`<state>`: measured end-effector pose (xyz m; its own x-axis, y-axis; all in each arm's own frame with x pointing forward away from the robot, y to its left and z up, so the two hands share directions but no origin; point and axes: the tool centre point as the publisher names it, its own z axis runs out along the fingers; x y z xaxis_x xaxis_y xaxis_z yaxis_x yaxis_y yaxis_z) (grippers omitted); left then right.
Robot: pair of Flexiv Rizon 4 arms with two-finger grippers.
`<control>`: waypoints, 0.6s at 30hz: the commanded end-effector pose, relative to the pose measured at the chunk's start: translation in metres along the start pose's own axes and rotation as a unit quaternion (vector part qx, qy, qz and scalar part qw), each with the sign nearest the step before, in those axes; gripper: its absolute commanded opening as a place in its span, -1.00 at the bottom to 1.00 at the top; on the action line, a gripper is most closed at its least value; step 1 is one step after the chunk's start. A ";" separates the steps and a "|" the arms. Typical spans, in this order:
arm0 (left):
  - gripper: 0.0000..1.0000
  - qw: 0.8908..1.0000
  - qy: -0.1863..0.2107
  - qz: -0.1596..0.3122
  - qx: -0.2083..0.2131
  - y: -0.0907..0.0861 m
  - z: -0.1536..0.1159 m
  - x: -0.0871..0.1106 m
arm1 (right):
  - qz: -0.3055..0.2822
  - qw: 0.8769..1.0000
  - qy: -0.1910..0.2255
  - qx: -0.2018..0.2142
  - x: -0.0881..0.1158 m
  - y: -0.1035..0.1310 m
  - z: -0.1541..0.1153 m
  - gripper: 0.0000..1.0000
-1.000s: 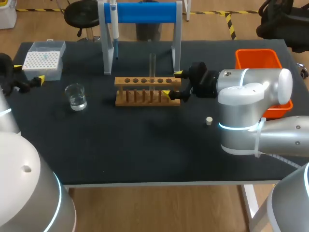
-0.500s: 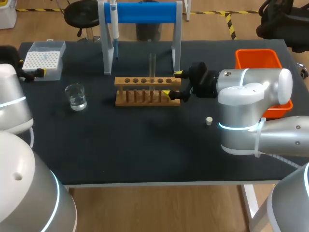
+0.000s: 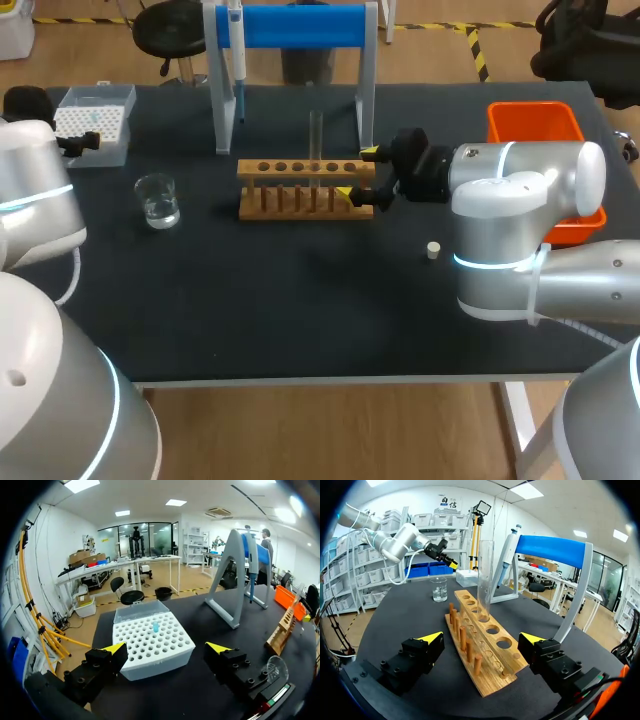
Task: Invert the test tube, pick up the pipette, mount the tip to pipette, aspirate from beaker and dispense into the tube, eject the tip, return the pipette, and cap with the stopper.
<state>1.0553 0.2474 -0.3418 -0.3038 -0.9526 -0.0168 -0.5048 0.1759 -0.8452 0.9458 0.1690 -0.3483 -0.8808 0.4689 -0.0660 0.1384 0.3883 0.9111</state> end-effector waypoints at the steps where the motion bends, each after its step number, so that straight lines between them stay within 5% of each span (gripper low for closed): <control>1: 1.00 1.000 -0.003 -0.005 0.003 0.000 0.023 -0.002 | 0.000 1.000 -0.001 -0.001 0.000 -0.001 0.001 1.00; 18: 1.00 1.000 -0.003 -0.007 0.016 -0.005 0.028 -0.003 | 0.000 1.000 -0.001 -0.001 0.000 -0.001 0.001 1.00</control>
<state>1.0818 0.2427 -0.3512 -0.2939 -0.9558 -0.0051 -0.4849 0.1537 -0.8610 0.9458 0.1690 -0.3483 -0.8808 0.4689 -0.0660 0.1384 0.3883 0.9111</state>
